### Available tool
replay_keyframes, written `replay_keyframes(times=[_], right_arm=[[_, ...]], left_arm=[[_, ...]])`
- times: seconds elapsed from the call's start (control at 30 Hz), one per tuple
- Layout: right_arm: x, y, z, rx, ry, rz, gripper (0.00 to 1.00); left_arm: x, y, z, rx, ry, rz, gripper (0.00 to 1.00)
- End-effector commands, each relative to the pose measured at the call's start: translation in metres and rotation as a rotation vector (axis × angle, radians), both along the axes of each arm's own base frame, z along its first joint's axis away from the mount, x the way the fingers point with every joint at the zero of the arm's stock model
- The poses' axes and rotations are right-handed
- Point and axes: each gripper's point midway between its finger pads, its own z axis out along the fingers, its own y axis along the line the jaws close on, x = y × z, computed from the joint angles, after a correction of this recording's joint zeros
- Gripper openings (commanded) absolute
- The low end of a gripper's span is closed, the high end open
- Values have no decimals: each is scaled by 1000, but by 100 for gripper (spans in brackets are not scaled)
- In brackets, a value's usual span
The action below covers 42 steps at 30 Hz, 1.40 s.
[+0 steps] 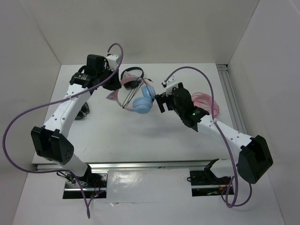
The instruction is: Wrap the headphones
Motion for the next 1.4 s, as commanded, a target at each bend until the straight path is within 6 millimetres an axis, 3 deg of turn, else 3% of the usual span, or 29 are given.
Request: replay_keyframes(times=[0.0,0.1,0.2,0.3,0.37,0.4,0.47,0.5,0.53,0.57,0.83,1.0,1.03,1.17,1.37], right_arm=[[-4,-5,7,44,-13,-38,100],[-6,-18,-2,16,26,-107,100],[-8,-31,-6,8,41,-200,100],[-11,-47,-4,79,65,-326,100],[-17,-59,-11,111,107,-397,100],[-21,-67,-14,155,116,-469,100],[-32,-75,-11,193,129,-503,100],[-36,-75,-11,206,136,-499,100],[-40,-78,0,245,120,-501,100],[-45,-80,3,250,124,-492,100],[-85,-74,29,345,148,-384,100],[-104,-68,36,381,169,-321,100],[-105,-68,34,375,174,-323,100],[-113,-58,35,412,204,-264,100],[-122,-48,28,409,226,-222,100]], left_arm=[[39,-6,50,-143,-116,132,0],[59,-5,50,-160,-108,199,0],[76,-6,36,-145,-91,246,0],[93,-18,26,-106,-93,285,0],[104,-29,29,-90,-117,310,0],[112,-38,12,-73,-91,321,0],[122,-59,15,-49,-129,331,0],[125,-68,10,-50,-124,344,0],[133,-76,-11,-18,-103,351,0],[137,-90,-9,-22,-120,352,0],[171,-151,-71,-12,-91,388,0],[179,-163,-98,-74,-56,503,0],[177,-168,-93,-90,-65,521,0],[179,-175,-110,-161,-20,611,0],[175,-168,-134,-321,100,827,0]])
